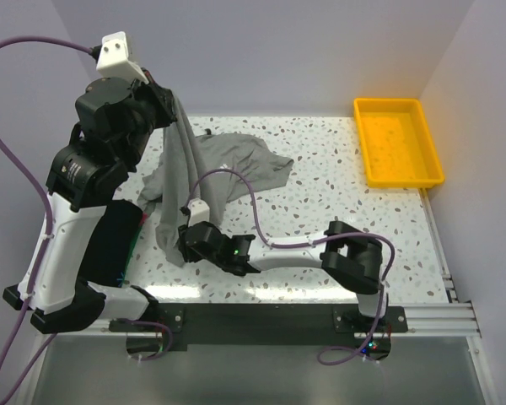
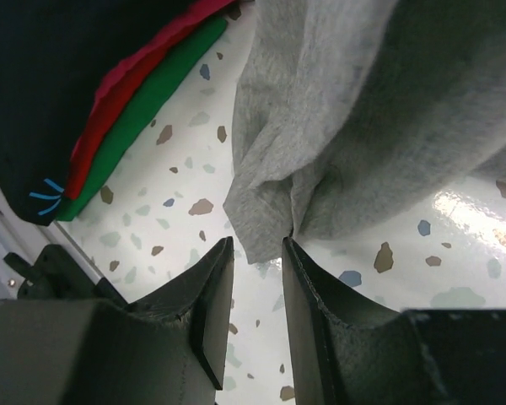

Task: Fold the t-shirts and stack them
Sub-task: Flatten the tshirt out

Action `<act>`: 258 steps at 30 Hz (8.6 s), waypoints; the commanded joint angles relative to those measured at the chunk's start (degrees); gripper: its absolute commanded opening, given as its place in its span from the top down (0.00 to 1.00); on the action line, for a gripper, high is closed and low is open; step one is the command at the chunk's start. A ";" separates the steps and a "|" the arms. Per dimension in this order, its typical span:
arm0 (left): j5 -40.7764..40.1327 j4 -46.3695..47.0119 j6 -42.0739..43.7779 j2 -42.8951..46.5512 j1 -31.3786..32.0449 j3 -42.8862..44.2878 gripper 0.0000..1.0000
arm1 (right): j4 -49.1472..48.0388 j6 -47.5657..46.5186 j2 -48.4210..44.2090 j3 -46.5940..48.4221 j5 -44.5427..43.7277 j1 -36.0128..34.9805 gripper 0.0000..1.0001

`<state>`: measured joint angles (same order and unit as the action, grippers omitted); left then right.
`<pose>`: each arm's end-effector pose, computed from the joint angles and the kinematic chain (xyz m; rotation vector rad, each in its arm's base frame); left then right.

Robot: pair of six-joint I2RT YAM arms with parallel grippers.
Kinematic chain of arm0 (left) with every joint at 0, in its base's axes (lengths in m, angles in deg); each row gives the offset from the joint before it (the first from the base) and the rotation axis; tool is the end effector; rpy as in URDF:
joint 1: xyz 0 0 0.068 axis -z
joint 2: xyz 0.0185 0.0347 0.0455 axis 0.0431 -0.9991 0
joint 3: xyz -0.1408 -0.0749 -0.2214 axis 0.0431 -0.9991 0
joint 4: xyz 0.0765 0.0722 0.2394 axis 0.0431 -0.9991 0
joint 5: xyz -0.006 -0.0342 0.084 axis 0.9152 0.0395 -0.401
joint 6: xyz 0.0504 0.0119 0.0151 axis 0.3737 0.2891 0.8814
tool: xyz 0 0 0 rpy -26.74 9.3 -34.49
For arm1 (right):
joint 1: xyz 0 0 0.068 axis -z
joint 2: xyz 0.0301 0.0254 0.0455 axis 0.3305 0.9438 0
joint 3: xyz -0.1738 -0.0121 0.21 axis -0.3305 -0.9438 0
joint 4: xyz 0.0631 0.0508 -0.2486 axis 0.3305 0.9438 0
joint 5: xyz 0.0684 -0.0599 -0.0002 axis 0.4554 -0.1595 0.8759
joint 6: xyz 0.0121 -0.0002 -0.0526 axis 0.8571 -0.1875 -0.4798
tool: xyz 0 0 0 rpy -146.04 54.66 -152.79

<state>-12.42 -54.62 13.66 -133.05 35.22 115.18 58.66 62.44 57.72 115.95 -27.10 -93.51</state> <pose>0.1860 -0.0996 0.5620 -0.2499 1.6576 -0.3414 0.1319 0.4194 0.2140 -0.4533 2.1014 0.8136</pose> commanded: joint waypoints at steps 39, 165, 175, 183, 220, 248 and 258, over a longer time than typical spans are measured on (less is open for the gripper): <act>2.15 0.49 -0.97 2.51 -0.23 1.37 1.00 | 3.05 0.76 12.99 14.20 -15.21 0.21 0.67; 28.44 25.65 -22.41 25.28 -42.25 -92.42 0.71 | 40.22 -0.64 -52.84 -35.98 7.72 64.37 1.00; 20.72 16.23 -26.27 26.40 -29.38 -85.64 0.63 | 46.30 -4.51 -51.43 -27.37 11.15 64.46 1.00; 10.07 17.01 -29.54 23.70 -6.76 -87.05 0.57 | 44.36 -4.43 -51.79 -28.16 14.13 64.46 1.00; -13.76 4.72 -25.06 -12.44 15.85 -65.69 0.93 | 47.26 -8.38 -51.88 -23.94 11.24 64.46 1.00; -14.29 -26.31 -31.47 17.44 6.18 -50.65 1.00 | 70.54 -13.04 -50.73 -3.46 3.15 64.55 0.96; -5.94 -24.36 -41.39 26.50 6.27 -64.12 0.98 | 71.78 -8.04 -56.44 -16.02 12.20 64.55 0.75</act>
<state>-21.12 -78.31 -22.82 -108.79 41.61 52.65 128.28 52.40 3.51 103.08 -18.33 -29.15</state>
